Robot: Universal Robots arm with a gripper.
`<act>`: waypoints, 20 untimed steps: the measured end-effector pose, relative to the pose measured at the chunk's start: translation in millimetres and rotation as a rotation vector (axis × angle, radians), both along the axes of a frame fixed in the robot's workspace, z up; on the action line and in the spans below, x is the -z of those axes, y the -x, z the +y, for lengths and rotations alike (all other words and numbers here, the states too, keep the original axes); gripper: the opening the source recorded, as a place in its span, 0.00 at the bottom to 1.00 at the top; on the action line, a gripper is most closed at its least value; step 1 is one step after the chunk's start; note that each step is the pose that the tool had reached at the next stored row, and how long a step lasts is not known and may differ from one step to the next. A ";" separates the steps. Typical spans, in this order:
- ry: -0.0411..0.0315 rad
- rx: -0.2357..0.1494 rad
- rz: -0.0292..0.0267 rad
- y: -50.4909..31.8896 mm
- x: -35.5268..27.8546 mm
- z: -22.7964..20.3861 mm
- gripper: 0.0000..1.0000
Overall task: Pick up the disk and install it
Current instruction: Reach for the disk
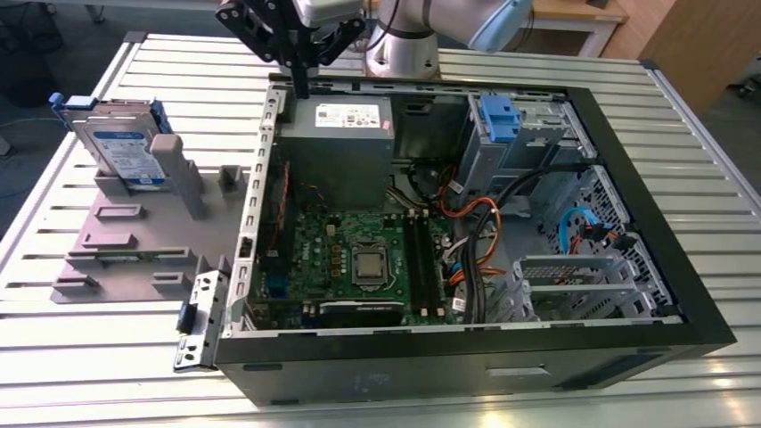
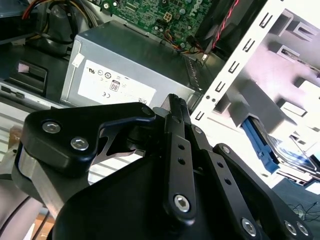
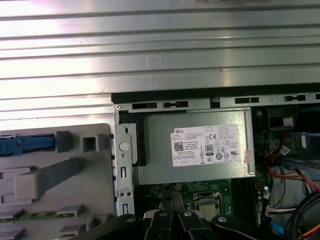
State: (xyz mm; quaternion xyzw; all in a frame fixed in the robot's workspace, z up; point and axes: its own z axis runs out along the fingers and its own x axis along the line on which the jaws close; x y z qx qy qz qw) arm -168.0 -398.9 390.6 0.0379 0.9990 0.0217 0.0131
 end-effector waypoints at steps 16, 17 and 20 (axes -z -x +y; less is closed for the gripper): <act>0.0000 0.000 0.0000 9.1 0.5 0.0 0.10; 0.0000 0.000 0.0000 9.7 0.6 0.0 0.10; 0.0000 0.000 0.0000 11.2 0.7 0.0 0.10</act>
